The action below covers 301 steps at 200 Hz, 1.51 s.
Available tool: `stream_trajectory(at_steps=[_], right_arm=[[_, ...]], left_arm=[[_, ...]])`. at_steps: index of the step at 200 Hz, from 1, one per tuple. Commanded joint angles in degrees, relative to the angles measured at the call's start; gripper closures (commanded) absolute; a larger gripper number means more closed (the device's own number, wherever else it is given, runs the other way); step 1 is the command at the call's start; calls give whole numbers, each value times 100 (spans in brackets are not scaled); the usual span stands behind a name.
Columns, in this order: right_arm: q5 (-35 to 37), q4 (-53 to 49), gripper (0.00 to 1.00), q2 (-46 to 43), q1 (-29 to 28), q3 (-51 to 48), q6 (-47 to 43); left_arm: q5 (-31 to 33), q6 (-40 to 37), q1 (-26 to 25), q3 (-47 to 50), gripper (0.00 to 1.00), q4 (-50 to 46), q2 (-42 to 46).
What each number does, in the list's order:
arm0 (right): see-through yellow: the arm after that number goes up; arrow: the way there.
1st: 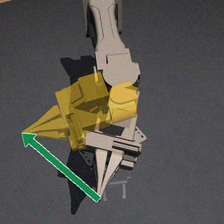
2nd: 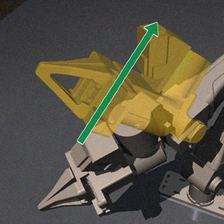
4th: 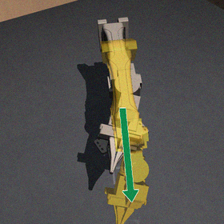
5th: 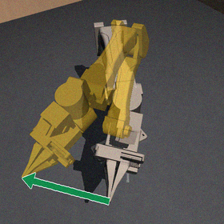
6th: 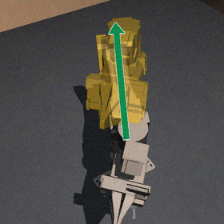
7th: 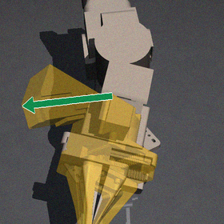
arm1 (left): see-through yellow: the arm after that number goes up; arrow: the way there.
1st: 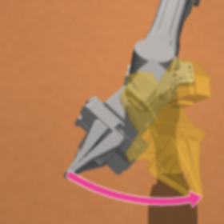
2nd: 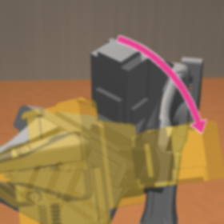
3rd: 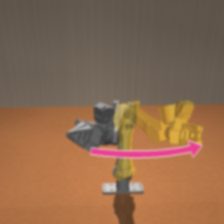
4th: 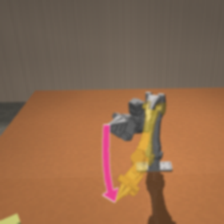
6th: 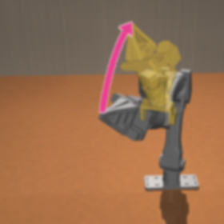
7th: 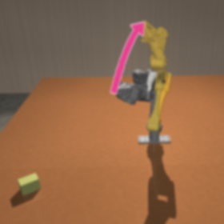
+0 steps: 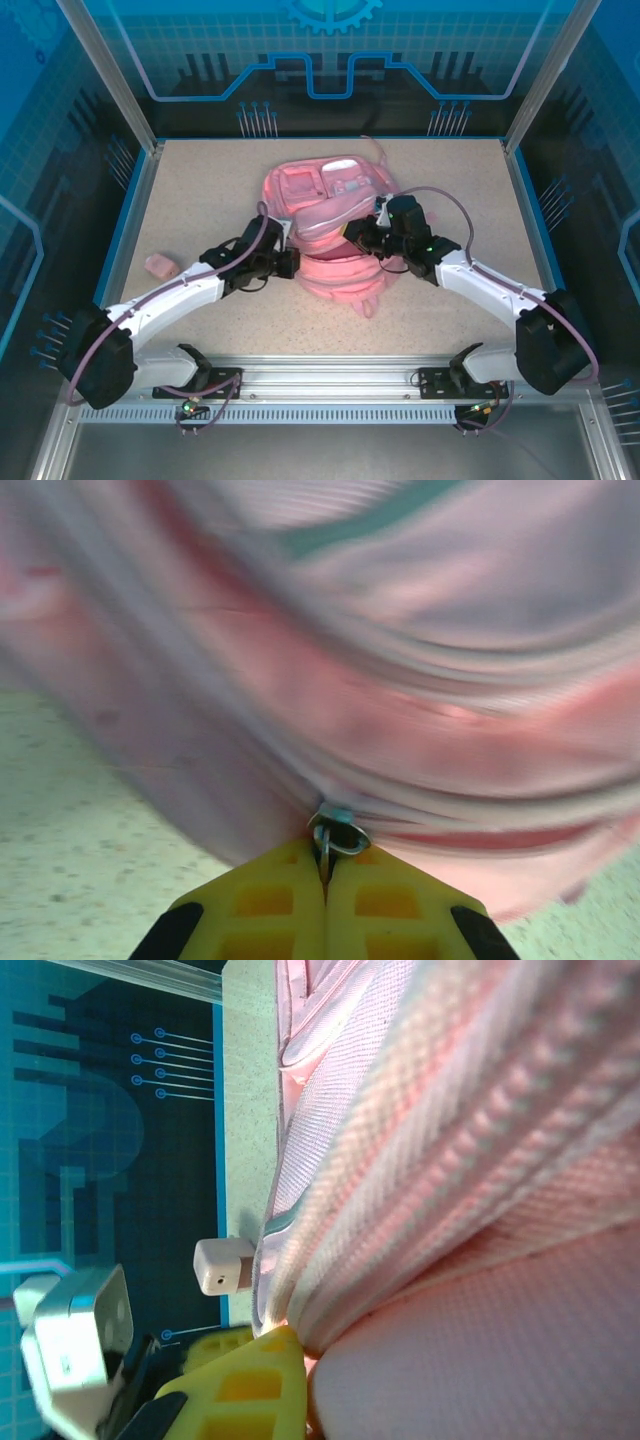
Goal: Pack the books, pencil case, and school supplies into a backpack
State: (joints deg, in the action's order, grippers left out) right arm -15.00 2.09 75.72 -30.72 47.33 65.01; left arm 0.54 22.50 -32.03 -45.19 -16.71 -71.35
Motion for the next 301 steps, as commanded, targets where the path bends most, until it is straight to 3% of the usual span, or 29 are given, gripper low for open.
stream_trajectory(at_steps=[1, 47, 91, 112, 141, 153, 181, 253, 301], right_arm=[[279, -653, 98, -176, 234, 180, -449], [-237, -715, 99, -5, 312, 270, -755], [-365, -710, 99, 168, 382, 555, -767], [-323, -684, 98, 274, 387, 649, -745], [-186, -683, 98, 443, 376, 775, -710], [-155, -683, 98, 518, 374, 814, -698], [-167, -675, 98, 692, 365, 875, -695], [-414, -705, 97, 1099, 321, 1042, -709], [-425, -793, 97, 1208, 252, 1128, -745]], left_arm=[[606, -99, 511, 96, 100, -297, 199], [484, -308, 1015, -340, 100, 183, -504], [-127, -725, 1261, -690, 87, 410, -788], [-71, -730, 1295, -815, 75, 110, -726], [279, -267, 1376, -658, 37, -250, -426], [623, -24, 1425, -535, 25, -524, -245], [1321, 438, 1675, -113, 10, -1160, 314], [2876, 1254, 2455, -250, 1, -2723, 1052], [2818, 1716, 3679, -669, 1, -2679, 738]])
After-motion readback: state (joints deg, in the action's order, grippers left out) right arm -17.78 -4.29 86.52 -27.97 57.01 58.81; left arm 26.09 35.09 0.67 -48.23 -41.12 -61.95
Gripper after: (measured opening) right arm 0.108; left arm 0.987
